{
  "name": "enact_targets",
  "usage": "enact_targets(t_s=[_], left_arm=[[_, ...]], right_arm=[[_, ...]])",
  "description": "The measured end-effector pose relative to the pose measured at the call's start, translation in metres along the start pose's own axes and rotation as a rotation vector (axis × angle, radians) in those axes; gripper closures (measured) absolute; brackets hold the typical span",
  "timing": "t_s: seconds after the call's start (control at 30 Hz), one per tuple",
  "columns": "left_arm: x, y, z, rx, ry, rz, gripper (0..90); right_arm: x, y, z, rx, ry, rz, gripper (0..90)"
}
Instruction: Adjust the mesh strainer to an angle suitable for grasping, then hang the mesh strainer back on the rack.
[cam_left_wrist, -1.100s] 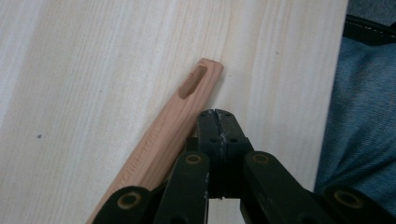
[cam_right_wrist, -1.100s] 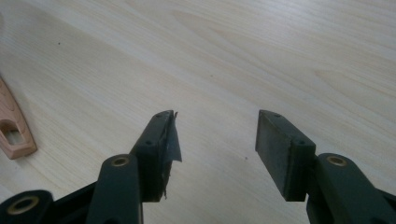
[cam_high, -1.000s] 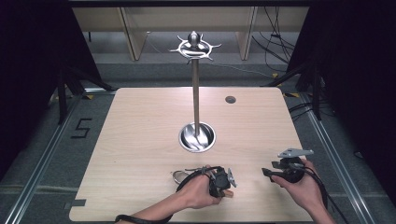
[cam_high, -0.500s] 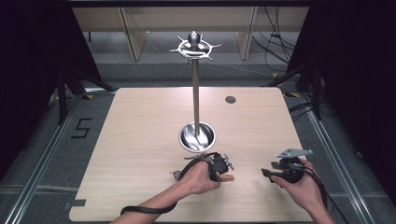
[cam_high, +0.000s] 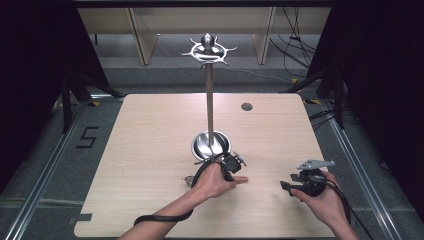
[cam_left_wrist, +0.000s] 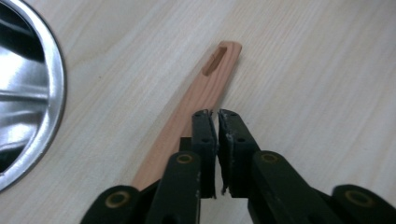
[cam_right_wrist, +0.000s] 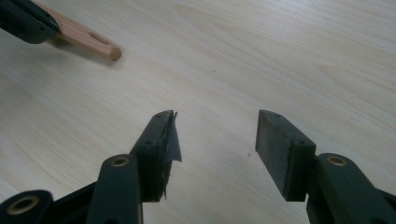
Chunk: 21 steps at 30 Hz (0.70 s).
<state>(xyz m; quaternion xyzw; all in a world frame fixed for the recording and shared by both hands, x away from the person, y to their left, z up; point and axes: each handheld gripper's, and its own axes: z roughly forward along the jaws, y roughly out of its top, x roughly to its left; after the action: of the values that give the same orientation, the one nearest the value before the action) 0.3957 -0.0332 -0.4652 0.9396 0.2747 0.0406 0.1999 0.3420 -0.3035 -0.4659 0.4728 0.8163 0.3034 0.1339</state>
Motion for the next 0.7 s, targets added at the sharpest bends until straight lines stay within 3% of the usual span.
enact_targets(t_s=[0.13,0.2,0.3,0.33,0.37,0.47,0.53,0.7], left_arm=[[0.003,-0.002,-0.018,-0.033,-0.005,0.015,78.1],[0.009,-0.003,-0.029,-0.063,0.018,0.033,70.2],[0.012,-0.005,-0.034,-0.069,-0.002,0.043,63.8],[0.015,-0.006,-0.035,-0.069,-0.008,0.070,60.5],[0.015,-0.007,-0.036,-0.072,-0.015,0.064,57.5],[0.017,-0.011,-0.039,-0.067,-0.003,0.048,53.7],[0.019,-0.014,-0.041,-0.075,0.001,0.051,52.0],[0.026,-0.016,-0.041,-0.078,-0.002,0.040,50.1]], right_arm=[[-0.001,-0.001,0.001,-0.017,0.003,-0.012,47.9],[0.000,-0.002,-0.001,-0.013,0.000,0.016,47.9],[0.002,-0.001,-0.004,0.018,-0.017,0.032,47.9],[0.002,-0.003,-0.001,-0.018,-0.001,0.040,47.9],[0.001,-0.002,-0.003,-0.001,0.002,0.031,47.9],[0.001,-0.002,-0.001,-0.014,-0.008,0.010,47.9],[0.004,-0.001,-0.003,0.008,-0.001,0.043,47.9],[0.003,-0.001,0.000,-0.008,0.000,0.040,47.8]])
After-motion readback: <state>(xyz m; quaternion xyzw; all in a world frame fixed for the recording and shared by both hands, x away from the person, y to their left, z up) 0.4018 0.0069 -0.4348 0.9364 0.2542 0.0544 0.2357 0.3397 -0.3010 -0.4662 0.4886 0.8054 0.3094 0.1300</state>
